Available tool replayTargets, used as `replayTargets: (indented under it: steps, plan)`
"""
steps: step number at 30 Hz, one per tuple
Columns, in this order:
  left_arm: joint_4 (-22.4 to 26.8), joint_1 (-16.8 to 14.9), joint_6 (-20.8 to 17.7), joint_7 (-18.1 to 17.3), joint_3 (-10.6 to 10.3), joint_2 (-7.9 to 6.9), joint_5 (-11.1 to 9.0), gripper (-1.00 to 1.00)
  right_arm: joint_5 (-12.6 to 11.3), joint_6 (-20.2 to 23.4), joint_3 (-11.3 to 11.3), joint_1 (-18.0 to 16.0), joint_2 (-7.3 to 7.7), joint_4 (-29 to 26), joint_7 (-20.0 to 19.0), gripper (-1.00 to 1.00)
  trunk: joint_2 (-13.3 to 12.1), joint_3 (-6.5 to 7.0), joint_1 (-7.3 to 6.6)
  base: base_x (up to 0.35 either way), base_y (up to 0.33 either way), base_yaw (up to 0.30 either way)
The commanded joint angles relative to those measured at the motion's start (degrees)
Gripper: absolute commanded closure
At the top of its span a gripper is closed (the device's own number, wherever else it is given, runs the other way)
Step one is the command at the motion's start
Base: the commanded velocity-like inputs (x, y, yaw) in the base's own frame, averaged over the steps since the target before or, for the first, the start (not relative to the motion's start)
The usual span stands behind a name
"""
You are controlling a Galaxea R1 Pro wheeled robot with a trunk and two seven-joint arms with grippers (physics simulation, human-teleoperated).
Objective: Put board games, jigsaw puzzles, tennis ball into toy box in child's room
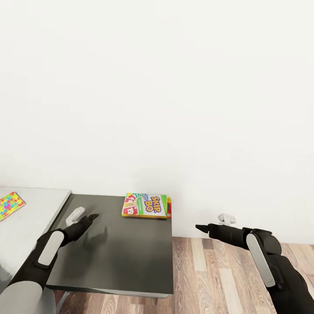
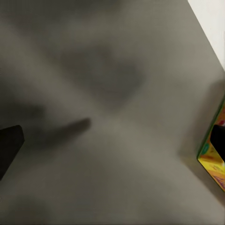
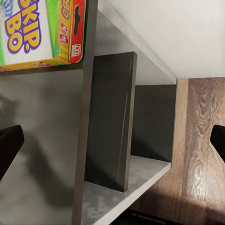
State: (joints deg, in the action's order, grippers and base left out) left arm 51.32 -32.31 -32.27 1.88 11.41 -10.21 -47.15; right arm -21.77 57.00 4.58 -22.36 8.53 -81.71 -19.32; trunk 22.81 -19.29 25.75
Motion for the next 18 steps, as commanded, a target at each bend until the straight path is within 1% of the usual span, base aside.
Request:
replayTargets:
  steps: [1, 12, 14, 18]
  plan:
    - [0.0, 0.0, -0.3, 0.2, 0.1, 0.01, -0.4, -1.0, 0.5, 0.2, 0.1, 0.0, -0.01, 0.0, -0.6, -1.0, 0.1, -0.1, 0.03, 0.006, 0.0, 0.0]
    - [-0.2, 0.0, -0.3, 0.2, 0.2, 0.01, -0.4, -1.0, 0.5, 0.2, 0.1, 0.0, -0.01, 0.0, -0.6, -1.0, 0.1, -0.09, 0.03, 0.004, 0.0, 0.0]
    - [-0.3, 0.0, -0.3, 0.2, 0.2, 0.01, -0.4, -1.0, 0.5, 0.2, 0.1, 0.0, -0.01, 0.0, -0.6, -1.0, 0.1, -0.09, 0.03, 0.084, 0.0, 0.0]
    - [-0.3, 0.0, -0.3, 0.2, 0.2, 0.04, -0.4, -1.0, 0.5, 0.2, 0.1, 0.0, -0.01, 0.0, -0.6, -1.0, 0.1, -0.09, 0.03, 0.178, 0.0, 0.0]
